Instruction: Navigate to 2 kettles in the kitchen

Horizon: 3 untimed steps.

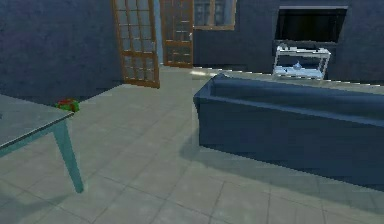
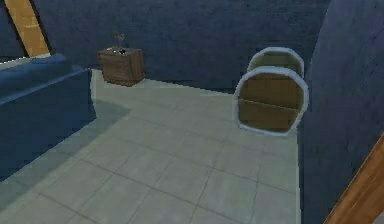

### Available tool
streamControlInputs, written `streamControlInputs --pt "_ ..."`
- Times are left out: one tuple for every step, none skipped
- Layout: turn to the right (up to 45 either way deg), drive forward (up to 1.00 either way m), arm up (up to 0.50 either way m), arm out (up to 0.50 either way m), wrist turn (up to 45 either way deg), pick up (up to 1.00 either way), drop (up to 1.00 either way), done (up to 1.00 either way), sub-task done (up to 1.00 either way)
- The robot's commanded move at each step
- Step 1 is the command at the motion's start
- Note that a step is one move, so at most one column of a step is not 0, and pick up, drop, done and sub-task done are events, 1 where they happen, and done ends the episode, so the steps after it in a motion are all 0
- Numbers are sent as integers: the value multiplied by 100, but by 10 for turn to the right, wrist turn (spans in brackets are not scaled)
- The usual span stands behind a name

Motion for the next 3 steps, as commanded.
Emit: streamControlInputs --pt "-90 0 0 0 0 0 0 0 0" --pt "0 100 0 0 0 0 0 0 0" --pt "0 100 0 0 0 0 0 0 0"
